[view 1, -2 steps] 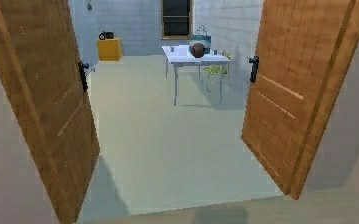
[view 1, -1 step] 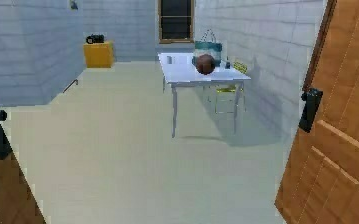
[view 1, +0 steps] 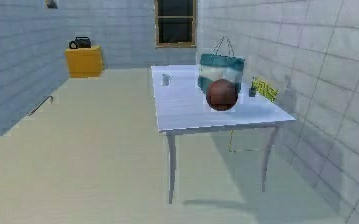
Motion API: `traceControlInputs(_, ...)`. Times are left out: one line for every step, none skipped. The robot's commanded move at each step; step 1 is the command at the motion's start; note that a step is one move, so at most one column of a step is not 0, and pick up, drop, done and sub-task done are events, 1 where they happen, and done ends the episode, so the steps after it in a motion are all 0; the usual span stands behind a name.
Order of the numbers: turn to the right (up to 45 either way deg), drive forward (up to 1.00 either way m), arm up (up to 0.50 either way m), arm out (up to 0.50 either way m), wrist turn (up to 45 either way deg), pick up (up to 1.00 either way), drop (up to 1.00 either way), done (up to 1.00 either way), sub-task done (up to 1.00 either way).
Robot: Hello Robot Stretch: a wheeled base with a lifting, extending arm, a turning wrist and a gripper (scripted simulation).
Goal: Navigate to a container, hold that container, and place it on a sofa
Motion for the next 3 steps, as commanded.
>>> traceControlInputs(0.0, 0.6, 0.0, 0.0, 0.0, 0.0, 0.0, 0.0, 0.0)
traceControlInputs(-45.0, 0.0, 0.0, 0.0, 0.0, 0.0, 0.0, 0.0, 0.0)
traceControlInputs(-27.0, 0.0, 0.0, 0.0, 0.0, 0.0, 0.0, 0.0, 0.0)
